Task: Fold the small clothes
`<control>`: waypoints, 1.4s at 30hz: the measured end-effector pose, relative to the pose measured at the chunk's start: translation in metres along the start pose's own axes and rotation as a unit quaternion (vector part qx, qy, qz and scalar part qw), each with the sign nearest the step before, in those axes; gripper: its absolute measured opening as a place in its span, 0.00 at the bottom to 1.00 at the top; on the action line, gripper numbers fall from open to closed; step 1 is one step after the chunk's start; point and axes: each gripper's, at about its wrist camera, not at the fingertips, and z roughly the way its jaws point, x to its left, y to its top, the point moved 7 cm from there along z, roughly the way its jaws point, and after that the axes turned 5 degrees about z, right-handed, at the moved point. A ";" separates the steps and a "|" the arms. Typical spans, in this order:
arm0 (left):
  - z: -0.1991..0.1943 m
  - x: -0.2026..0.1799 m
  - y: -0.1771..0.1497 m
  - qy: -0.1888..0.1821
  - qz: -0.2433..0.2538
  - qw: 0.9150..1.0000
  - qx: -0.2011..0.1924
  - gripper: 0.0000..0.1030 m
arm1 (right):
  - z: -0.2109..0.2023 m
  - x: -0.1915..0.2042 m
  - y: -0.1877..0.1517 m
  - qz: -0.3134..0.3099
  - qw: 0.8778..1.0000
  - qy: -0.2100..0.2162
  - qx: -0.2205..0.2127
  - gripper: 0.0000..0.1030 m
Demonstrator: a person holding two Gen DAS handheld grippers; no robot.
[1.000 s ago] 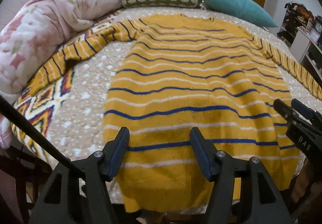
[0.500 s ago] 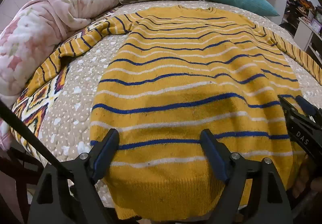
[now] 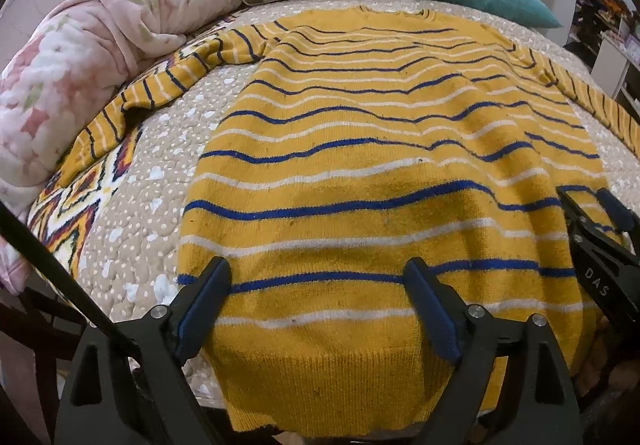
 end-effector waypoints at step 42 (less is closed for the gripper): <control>-0.001 -0.002 0.001 0.015 0.005 1.000 -0.011 0.87 | -0.003 0.001 -0.002 -0.002 1.000 -0.006 -0.014 0.82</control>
